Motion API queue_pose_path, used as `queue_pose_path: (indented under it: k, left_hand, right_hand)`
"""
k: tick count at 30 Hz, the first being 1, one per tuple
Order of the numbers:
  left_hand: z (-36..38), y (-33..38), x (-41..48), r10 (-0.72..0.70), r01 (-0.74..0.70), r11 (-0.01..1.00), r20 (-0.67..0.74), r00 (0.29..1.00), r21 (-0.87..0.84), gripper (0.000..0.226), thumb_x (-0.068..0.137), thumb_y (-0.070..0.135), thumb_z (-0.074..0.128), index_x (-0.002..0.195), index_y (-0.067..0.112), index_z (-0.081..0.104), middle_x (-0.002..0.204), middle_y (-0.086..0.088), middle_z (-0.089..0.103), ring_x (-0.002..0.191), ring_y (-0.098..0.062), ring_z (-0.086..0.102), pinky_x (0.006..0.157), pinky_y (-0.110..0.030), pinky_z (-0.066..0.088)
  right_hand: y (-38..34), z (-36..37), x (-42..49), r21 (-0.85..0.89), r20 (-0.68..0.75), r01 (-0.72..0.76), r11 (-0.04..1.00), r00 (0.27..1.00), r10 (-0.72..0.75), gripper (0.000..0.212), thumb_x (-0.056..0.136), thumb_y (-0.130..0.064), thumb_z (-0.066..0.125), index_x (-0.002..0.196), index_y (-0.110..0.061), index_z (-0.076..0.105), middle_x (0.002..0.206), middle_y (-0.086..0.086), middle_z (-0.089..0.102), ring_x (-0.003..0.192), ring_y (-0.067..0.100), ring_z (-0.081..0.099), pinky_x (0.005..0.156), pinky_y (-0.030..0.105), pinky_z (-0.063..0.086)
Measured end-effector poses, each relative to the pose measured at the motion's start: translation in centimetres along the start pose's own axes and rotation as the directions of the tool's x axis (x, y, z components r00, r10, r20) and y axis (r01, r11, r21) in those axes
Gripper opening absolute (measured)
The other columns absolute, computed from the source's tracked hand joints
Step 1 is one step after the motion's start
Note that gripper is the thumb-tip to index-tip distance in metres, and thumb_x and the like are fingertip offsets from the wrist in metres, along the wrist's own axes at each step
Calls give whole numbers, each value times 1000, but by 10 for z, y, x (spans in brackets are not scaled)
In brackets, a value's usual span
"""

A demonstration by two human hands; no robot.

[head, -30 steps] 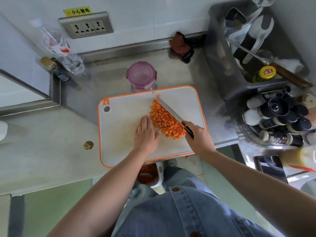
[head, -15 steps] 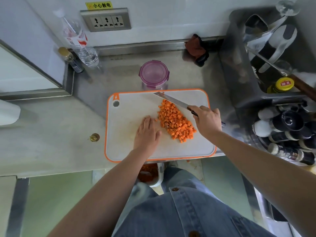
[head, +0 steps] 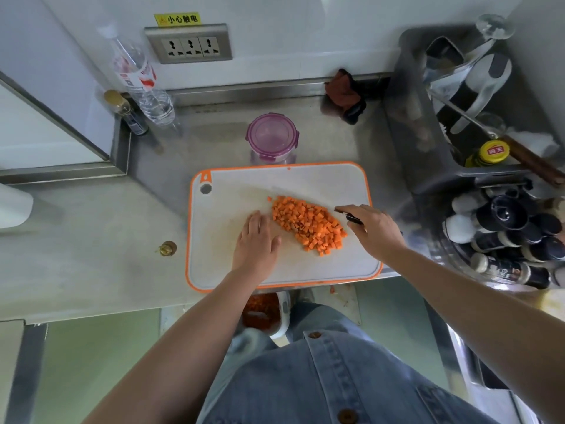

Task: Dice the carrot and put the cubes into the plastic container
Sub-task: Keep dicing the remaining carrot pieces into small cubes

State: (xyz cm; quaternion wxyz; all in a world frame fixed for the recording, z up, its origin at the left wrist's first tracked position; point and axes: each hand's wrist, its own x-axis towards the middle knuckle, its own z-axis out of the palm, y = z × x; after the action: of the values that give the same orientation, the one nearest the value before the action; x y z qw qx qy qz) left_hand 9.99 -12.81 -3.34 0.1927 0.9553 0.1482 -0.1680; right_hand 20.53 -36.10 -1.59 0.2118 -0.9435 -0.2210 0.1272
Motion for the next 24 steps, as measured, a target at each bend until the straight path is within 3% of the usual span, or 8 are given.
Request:
queue_pose_path:
  k: [3,8,13,18,24]
  left_hand:
    - [-1,-2,-4,19,-19,1000,5,1000,24,61,103,36,32,152,6,13,161,-12,7,149,-27,5,120,-38,12]
    - [2,-7,-12,49,-50,997,29,998,57,61,103,36,34,152,6,14,161,-14,5,149,-28,3,121,-39,10]
    - [6,-16,-20,52,-56,995,54,997,78,64,102,36,35,153,6,10,161,-14,3,149,-28,1,122,-42,9]
    - [8,-27,-28,97,-102,992,73,993,71,62,102,33,36,154,9,9,162,-9,3,149,-27,0,122,-40,8]
    - [8,-33,-31,90,-94,995,84,992,42,66,102,34,35,154,7,4,163,-8,0,150,-25,-1,122,-40,8]
  right_hand:
    - [-1,2,-13,61,-69,-139,988,987,143,38,95,-13,54,129,-29,58,108,3,67,93,25,61,67,30,45]
    - [-9,17,-43,110,-114,-270,957,953,282,40,93,-8,52,131,-19,56,107,14,67,89,33,62,73,34,49]
    - [-43,40,-67,180,-45,-256,950,962,268,40,92,-9,54,131,-14,53,105,16,66,91,33,61,79,38,51]
    - [-81,56,-66,283,-33,-272,920,956,293,34,94,-8,52,128,-10,51,104,13,65,88,28,59,76,34,48]
    - [-103,69,-72,306,34,-233,923,972,234,41,95,-10,52,135,-12,47,114,14,63,100,32,60,81,32,47]
